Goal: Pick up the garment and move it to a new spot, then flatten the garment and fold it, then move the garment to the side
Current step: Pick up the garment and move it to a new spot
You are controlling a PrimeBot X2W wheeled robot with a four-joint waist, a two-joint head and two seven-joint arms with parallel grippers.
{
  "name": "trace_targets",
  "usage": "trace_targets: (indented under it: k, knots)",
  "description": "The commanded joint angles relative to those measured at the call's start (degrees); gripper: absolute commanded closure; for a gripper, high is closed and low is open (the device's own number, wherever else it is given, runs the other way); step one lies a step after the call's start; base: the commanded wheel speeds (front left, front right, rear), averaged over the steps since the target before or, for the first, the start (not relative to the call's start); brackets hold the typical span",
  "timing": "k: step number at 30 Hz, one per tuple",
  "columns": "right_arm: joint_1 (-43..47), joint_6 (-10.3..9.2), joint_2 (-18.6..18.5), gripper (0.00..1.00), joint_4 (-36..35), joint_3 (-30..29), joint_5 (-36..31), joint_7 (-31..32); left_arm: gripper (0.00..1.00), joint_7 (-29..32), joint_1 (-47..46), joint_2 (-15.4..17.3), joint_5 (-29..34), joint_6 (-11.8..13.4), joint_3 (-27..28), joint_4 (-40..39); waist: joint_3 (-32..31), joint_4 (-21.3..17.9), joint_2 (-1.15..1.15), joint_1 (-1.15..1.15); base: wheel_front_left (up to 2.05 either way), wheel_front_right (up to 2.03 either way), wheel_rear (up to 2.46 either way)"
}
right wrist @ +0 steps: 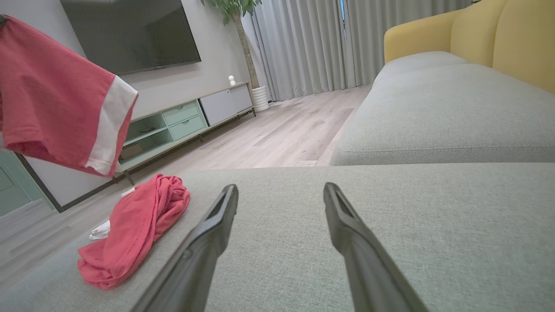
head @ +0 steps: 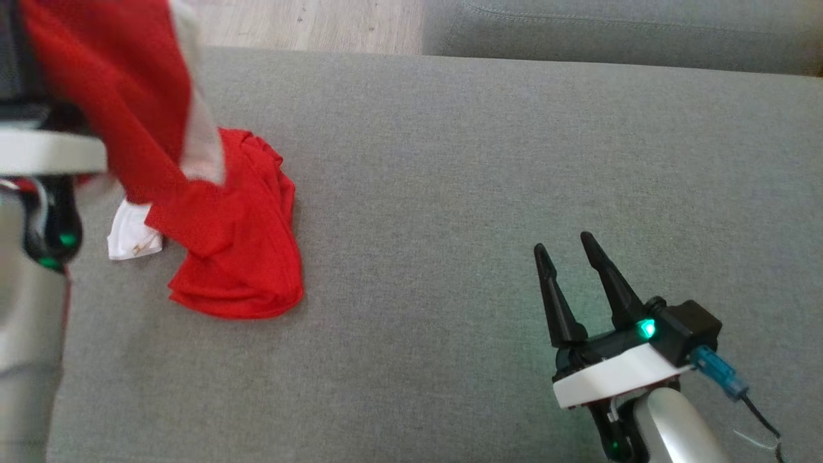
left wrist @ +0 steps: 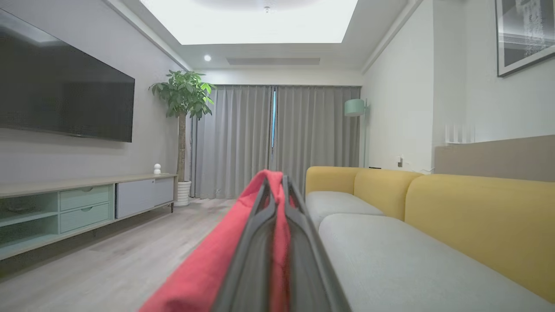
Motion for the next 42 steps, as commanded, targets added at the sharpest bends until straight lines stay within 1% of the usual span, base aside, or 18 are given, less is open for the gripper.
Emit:
trace_targets:
  k: [1, 5, 7, 8, 14, 17, 22, 26, 27, 28, 29, 32, 35, 36, 39, 42]
  knots:
    - [-1.02, 0.31, -0.11, 0.00, -1.72, 1.39, 0.30, -0.63, 1.00, 0.00, -1.78, 2.33, 0.28, 0.22, 1.81, -2.17, -0.08, -0.07, 0.00, 0.01, 0.00, 0.00, 0.00]
    - [-1.20, 0.31, -0.11, 0.00, -1.76, 1.72, 0.77, -0.63, 1.00, 1.34, -0.21, 1.12, -0.11, 0.38, 0.40, -5.95, -0.59, -1.01, 0.00, 0.01, 0.00, 0.00, 0.00]
    - [-1.56, 0.31, -0.11, 0.00, -2.18, 1.66, 0.82, -0.63, 1.00, 2.86, 0.77, -0.56, -0.50, 0.48, -1.36, -9.10, -0.70, -2.42, 0.00, 0.01, 0.00, 0.00, 0.00]
    - [-1.89, 0.31, -0.11, 0.00, -2.54, 1.41, 0.90, -0.63, 1.00, 3.85, 1.43, -1.88, -0.62, 0.62, -2.81, -11.18, -0.67, -3.82, 0.00, 0.01, 0.00, 0.00, 0.00]
    - [-3.02, 0.31, -0.11, 0.00, -4.14, -0.07, 1.32, -0.63, 1.00, 6.28, 2.25, -6.47, -0.23, 0.87, -8.19, -15.84, 0.29, -9.30, 0.00, 0.01, 0.00, 0.00, 0.00]
    - [-3.70, 0.31, -0.11, 0.00, -4.99, -0.81, 2.13, -0.63, 1.00, 6.91, 1.81, -8.60, 0.16, 0.75, -10.70, -16.39, 1.18, -12.99, 0.00, 0.01, 0.00, 0.00, 0.00]
    - [-4.70, 0.31, -0.11, 0.00, -6.62, -1.23, 3.37, -0.63, 1.00, 7.10, 0.17, -11.73, 0.66, 0.23, -14.17, -14.95, 2.91, -19.44, 0.00, 0.01, 0.00, 0.00, 0.00]
    - [-4.98, 0.31, -0.11, 0.00, -7.92, -2.17, 4.58, -0.63, 1.00, 6.60, -1.58, -13.93, 0.87, -0.39, -16.58, -12.23, 4.42, -23.26, 0.00, 0.01, 0.00, 0.00, 0.00]
    - [-5.01, 0.31, -0.11, 0.00, -8.12, -2.34, 4.81, -0.63, 0.92, 6.24, -1.99, -14.33, 0.94, -0.53, -17.03, -11.44, 4.73, -23.93, 0.00, 0.01, 0.00, 0.00, 0.00]
    - [-5.02, 0.31, -0.11, 0.00, -8.28, -2.54, 4.93, -0.63, 0.32, 5.89, -2.38, -14.65, 1.05, -0.70, -17.54, -10.58, 5.00, -24.41, 0.00, 0.01, 0.00, 0.00, 0.00]
    - [-5.01, 0.31, -0.11, 0.00, -8.42, -2.73, 5.04, -0.63, 0.00, 5.49, -2.82, -14.77, 1.29, -0.87, -18.06, -9.73, 5.23, -24.70, 0.00, 0.01, 0.00, 0.00, 0.00]
    - [-4.92, 0.31, -0.11, 0.00, -8.71, -3.13, 5.09, -0.63, 0.00, 3.57, -3.63, -14.38, 2.17, -1.04, -18.21, -7.24, 5.57, -24.73, 0.00, 0.01, 0.00, 0.00, 0.00]
    - [-4.66, 0.31, -0.11, 0.00, -8.80, -3.87, 4.65, -0.63, 0.00, 1.64, -2.90, -12.82, 2.59, -1.06, -17.01, -4.32, 5.22, -22.59, 0.00, 0.01, 0.00, 0.00, 0.00]
    - [-4.66, 0.31, -0.11, 0.00, -8.80, -3.87, 4.65, -0.63, 0.00, 1.64, -2.90, -12.82, 2.59, -1.06, -17.01, -4.32, 5.22, -22.59, 0.00, 0.01, 0.00, 0.00, 0.00]
    - [-4.44, 0.31, -0.11, 0.00, -8.58, -4.23, 4.04, -0.63, 0.00, 0.58, -0.77, -10.95, 2.86, -0.94, -15.56, -3.03, 4.38, -20.19, 0.00, 0.01, 0.00, 0.00, 0.00]
    - [-4.05, 0.31, -0.11, 0.00, -8.25, -4.80, 3.33, -0.63, 0.00, -0.03, 2.71, -8.73, 3.99, -0.18, -13.66, -2.71, 3.25, -17.42, 0.00, 0.01, 0.00, 0.00, 0.00]
